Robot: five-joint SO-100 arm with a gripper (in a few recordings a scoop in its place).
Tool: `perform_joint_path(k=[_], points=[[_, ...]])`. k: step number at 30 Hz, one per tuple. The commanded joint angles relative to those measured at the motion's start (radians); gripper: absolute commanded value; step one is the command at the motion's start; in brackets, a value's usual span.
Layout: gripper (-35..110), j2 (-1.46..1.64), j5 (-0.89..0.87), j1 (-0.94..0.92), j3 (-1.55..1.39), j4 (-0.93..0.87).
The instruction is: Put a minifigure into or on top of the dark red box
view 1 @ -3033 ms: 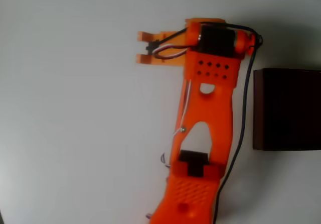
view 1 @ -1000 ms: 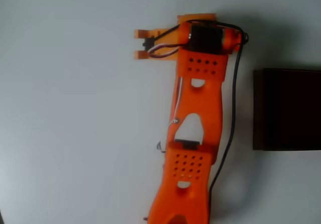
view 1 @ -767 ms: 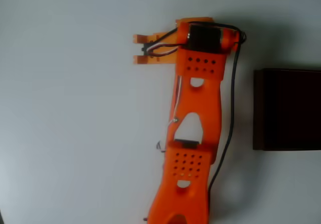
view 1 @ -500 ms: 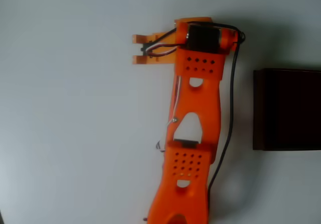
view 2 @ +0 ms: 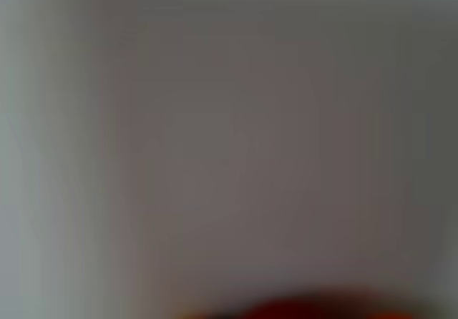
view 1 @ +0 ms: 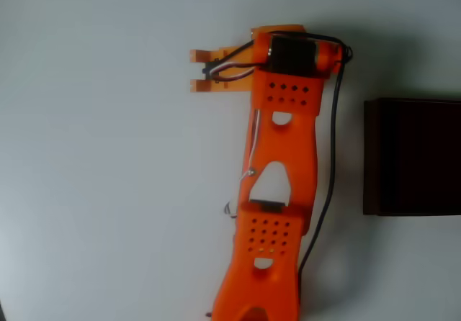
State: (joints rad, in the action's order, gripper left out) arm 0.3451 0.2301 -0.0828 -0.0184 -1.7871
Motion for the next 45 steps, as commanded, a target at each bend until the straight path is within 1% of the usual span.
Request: perform_joint_path(k=[1,10,15,26,32,37,45], points=[[7,0.018,0.008,-0.015,0.023,-0.014],[1,0.018,-0.002,-0.018,0.028,-0.014],[0,0.048,-0.009,-0.015,0.023,-0.018],[0,0.327,-0.008,-0.067,-0.172,-0.028],[0,0.502,-0.003,-0.126,-0.311,-0.028],[0,0.604,0.005,-0.249,-0.453,-0.028],[0,0.62,0.006,-0.442,-0.423,-0.028]])
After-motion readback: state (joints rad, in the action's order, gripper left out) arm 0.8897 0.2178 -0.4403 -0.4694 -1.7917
